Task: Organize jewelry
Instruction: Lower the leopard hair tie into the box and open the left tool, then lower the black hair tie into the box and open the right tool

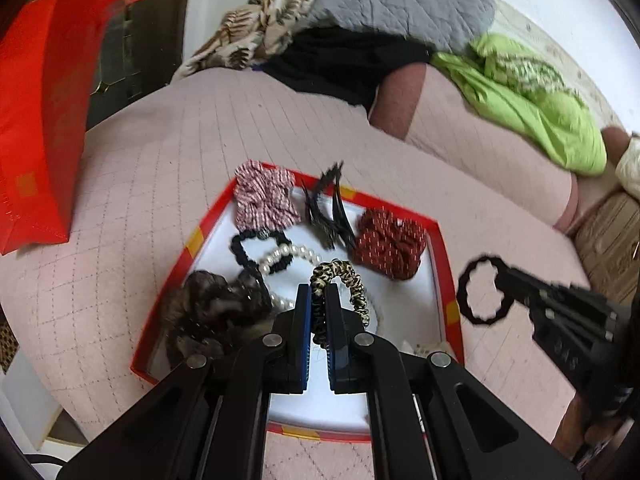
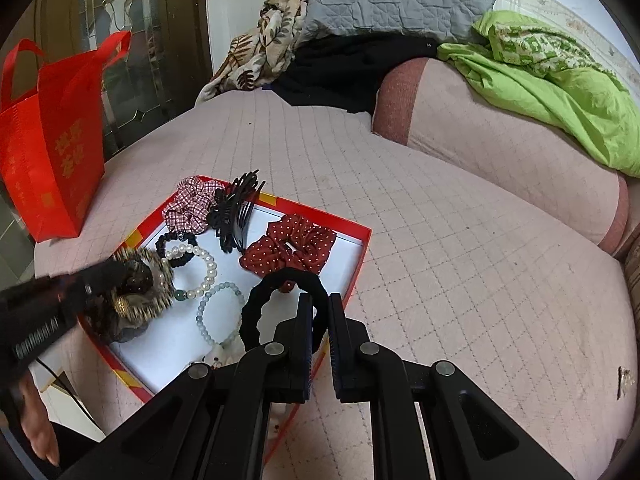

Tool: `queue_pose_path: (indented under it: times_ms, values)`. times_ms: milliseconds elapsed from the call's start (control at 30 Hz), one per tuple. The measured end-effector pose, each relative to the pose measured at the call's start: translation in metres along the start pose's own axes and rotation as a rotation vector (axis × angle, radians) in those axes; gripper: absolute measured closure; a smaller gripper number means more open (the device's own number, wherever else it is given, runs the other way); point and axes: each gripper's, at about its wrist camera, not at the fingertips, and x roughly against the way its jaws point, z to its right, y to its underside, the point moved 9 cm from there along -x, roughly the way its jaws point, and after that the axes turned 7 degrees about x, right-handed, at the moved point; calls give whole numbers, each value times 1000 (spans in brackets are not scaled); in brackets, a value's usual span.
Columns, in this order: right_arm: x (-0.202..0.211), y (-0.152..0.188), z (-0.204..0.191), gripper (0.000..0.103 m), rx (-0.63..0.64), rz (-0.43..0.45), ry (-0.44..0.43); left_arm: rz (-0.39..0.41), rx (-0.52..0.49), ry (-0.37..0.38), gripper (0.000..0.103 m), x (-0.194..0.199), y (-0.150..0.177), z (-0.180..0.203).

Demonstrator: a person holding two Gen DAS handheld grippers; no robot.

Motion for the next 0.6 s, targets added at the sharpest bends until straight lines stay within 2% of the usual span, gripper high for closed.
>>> queue_pose_path:
  times_ms: [233, 600]
  values:
    - [-27, 3, -4, 94, -33, -45, -46, -93, -31, -60, 97, -22, 19, -8]
    - [-67, 12, -8, 94, -57, -117, -81, -156, -84, -62, 97, -38, 35, 1]
